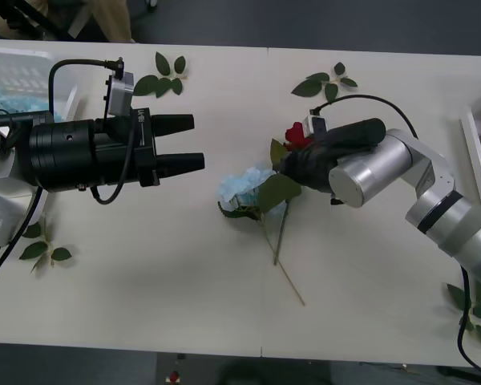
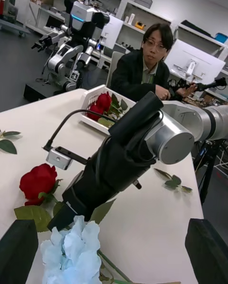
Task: Put the red flowers into the right box and the blue flowers into the left box
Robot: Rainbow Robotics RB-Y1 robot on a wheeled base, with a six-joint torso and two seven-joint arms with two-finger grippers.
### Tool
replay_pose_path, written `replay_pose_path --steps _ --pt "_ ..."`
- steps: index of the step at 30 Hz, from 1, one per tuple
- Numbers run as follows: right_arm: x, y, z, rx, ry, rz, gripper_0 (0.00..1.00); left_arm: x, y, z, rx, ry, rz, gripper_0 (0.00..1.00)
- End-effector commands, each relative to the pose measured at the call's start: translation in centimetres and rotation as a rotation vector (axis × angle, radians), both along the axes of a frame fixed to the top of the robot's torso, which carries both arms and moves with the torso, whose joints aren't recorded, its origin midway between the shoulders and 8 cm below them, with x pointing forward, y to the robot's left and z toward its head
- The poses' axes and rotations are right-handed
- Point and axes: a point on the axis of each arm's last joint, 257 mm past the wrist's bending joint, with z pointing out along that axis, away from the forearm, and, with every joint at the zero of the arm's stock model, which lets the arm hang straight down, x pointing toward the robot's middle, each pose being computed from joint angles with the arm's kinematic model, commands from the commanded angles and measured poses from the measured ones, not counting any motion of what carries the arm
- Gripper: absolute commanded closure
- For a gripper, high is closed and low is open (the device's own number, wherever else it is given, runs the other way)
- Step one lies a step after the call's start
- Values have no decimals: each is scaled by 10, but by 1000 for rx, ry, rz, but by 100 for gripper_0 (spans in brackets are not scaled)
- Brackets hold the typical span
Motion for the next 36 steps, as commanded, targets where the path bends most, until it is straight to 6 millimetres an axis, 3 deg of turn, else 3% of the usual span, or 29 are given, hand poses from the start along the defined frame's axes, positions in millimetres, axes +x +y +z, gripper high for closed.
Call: replay_pose_path --steps 1,10,12,16,21,32,36 --pt "7 13 13 40 -14 -14 19 -8 -2 3 22 -46 -20 9" --pt "10 11 2 25 -12 -14 26 -8 -2 3 22 -46 -20 9" --pt "10 10 2 24 -13 -14 36 -8 -2 3 22 -46 -20 9" --pt "10 11 2 26 -11 -13 72 -8 -2 3 22 -46 -20 10" --pt "10 10 2 24 -12 -14 100 -8 -2 3 22 -46 -20 9" --pt "15 -4 5 1 -24 -21 100 -8 -2 3 22 -46 -20 9" --pt "25 -17 19 -15 -51 -28 100 -8 -2 3 22 -46 -20 9"
